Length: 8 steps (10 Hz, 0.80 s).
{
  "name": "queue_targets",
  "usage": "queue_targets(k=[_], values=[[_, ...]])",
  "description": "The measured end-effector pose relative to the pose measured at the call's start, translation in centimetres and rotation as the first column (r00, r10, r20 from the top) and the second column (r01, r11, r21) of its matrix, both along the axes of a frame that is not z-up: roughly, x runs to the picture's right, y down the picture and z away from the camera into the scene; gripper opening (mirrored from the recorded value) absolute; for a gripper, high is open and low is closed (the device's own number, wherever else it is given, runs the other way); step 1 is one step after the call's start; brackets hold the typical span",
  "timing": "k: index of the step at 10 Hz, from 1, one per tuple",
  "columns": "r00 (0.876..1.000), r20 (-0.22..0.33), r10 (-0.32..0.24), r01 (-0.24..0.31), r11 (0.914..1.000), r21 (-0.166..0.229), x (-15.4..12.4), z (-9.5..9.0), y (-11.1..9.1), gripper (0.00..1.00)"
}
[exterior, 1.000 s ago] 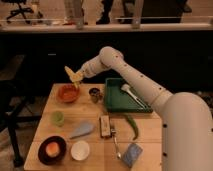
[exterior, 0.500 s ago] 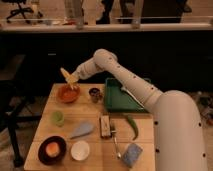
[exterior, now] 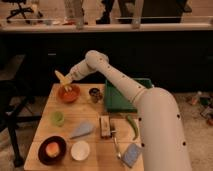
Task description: Place banana in red bowl
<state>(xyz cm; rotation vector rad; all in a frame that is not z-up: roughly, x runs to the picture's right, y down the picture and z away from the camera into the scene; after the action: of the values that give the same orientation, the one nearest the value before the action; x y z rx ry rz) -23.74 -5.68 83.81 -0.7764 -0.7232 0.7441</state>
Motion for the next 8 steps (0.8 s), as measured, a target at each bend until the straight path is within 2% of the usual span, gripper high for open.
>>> queue_targets(k=[8], values=[[0.998,-0.050,0.033,-0.036,0.9976,-0.058,0.2,4.3,-0.2,0.00]])
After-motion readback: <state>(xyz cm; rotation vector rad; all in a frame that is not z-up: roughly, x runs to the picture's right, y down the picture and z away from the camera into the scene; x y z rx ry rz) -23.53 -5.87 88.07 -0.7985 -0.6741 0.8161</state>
